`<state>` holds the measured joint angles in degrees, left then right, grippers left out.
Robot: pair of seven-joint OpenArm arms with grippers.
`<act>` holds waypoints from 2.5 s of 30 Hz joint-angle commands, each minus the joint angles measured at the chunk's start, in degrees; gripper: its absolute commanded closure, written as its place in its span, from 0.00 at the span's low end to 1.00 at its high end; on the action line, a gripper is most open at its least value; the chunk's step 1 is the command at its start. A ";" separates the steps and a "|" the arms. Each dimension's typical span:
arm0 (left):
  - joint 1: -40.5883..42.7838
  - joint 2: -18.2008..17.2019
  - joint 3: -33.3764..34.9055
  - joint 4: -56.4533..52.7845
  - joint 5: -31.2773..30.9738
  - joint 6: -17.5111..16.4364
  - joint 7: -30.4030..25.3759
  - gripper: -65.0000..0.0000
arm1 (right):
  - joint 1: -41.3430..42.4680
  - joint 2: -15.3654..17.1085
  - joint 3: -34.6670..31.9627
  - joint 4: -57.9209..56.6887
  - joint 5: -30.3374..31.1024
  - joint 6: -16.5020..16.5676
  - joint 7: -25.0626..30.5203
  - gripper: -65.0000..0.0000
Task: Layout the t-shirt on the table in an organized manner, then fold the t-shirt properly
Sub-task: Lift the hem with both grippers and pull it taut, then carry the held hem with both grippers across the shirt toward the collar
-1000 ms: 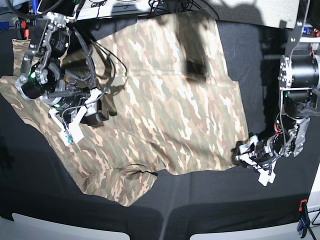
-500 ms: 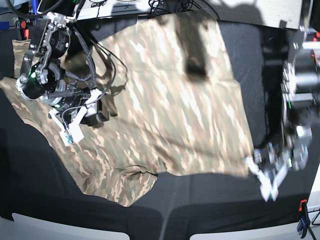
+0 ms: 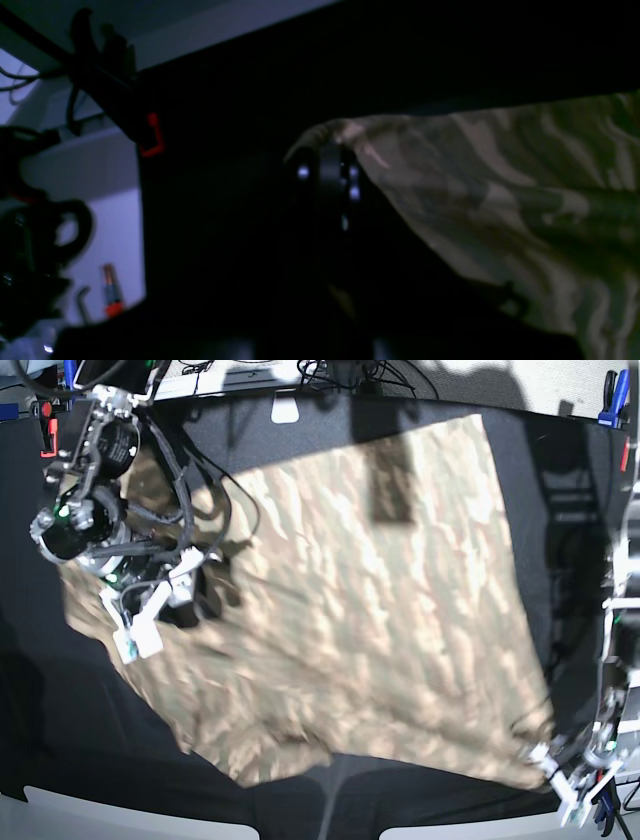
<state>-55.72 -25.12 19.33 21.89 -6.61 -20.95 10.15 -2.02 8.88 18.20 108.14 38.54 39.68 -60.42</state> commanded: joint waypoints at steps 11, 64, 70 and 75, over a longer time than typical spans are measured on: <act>-1.22 1.97 3.69 0.96 -9.73 1.07 1.51 0.58 | 6.25 -0.20 0.22 1.14 -1.51 0.32 2.89 0.68; 1.22 18.73 3.69 1.11 -30.99 -16.26 30.49 0.59 | 44.87 7.67 0.15 -69.90 -46.93 -24.68 27.89 1.00; 7.21 17.51 3.69 8.31 -30.97 -19.05 29.27 0.60 | 45.09 11.39 0.15 -69.90 -36.39 -24.65 31.15 1.00; 16.28 14.25 3.69 24.33 -30.97 -19.05 29.97 0.60 | 45.90 13.53 0.15 -69.90 -32.54 -23.98 25.31 1.00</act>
<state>-36.97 -10.72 23.33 45.47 -36.42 -39.31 41.28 41.45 21.76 18.41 37.30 5.63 15.40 -36.53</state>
